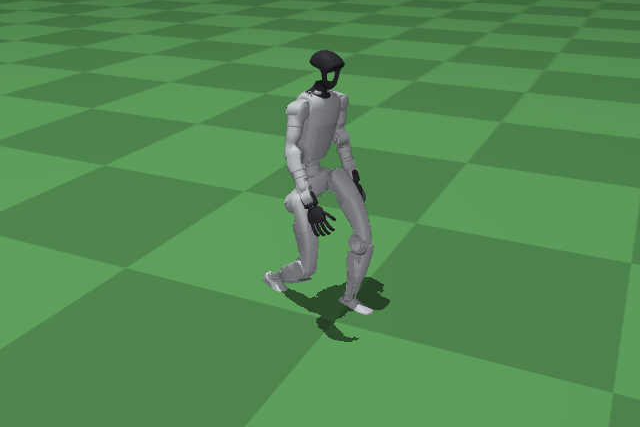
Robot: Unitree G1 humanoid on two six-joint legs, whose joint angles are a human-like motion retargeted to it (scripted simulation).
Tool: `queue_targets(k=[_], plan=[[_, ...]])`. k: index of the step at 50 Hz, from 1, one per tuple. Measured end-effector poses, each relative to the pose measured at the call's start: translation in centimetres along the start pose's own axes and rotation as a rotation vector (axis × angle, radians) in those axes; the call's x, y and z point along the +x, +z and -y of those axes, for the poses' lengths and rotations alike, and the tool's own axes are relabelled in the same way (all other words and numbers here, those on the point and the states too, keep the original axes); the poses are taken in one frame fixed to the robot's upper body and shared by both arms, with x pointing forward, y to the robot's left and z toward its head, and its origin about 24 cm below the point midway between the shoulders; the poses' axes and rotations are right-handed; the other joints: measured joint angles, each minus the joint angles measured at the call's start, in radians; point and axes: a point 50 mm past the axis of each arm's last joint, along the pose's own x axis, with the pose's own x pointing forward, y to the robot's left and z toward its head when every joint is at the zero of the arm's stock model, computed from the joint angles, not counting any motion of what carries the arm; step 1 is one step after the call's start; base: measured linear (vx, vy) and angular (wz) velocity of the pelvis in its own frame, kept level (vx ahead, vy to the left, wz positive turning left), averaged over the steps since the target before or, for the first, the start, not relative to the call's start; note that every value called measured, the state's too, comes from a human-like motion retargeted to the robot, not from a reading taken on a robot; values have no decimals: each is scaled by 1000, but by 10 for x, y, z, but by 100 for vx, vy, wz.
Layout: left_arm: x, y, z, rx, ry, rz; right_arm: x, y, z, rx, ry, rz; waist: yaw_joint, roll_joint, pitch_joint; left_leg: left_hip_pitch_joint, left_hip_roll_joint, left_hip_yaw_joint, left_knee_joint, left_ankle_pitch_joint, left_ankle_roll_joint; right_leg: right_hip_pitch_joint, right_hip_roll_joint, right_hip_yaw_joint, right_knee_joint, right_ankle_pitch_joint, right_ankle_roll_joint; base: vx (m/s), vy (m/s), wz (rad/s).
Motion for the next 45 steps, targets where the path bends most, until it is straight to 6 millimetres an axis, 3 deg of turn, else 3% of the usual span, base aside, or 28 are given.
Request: queue_targets(k=[4,8,15,20,24,29,35,40,45], plan=[[3,2,9,14,-20,-6,3,24,1,-34,-12,80,-17,60,16,-10,91,8,64,-78,6,-54,48,-12,-26,-6,-28,-52,3,-24],[-1,-17,12,24,-53,-73,1,18,-10,-24,16,92,-35,90,29,27,176,-7,245,-146,24,-65,88,8,-51,34,-19,-35,2,-43],[-11,-45,5,39,-66,-165,-13,-34,-24,34,53,-39,-42,192,40,213,335,-143,559,-210,-10,-17,241,53,-172,167,-10,-22,1,-61],[-10,-43,2,49,-39,-159,-29,-81,-25,66,42,-198,-70,290,40,430,423,-223,542,-255,-60,54,340,44,-316,227,-16,-11,3,-29],[-4,-26,3,73,-27,-114,-42,-112,-27,90,24,-317,-108,363,43,589,468,-227,380,-337,-83,125,378,14,-446,273,-12,-6,7,6],[6,7,11,116,-37,-16,-50,-128,-35,110,21,-379,-147,386,47,704,448,-168,167,-432,-54,171,344,-19,-533,307,17,-6,12,23],[13,40,25,162,-65,91,-43,-117,-48,79,78,-334,-162,347,43,741,346,-110,9,-431,-1,128,237,-24,-504,305,56,-9,15,7],[14,44,33,208,-84,109,-36,-102,-57,11,131,-273,-168,333,51,728,303,-88,4,-431,23,74,186,-13,-424,307,74,-8,15,-2],[13,39,37,246,-98,92,-29,-85,-52,-75,134,-208,-181,290,5,698,202,-72,-99,-390,64,-13,99,5,-387,304,97,-4,14,4]])
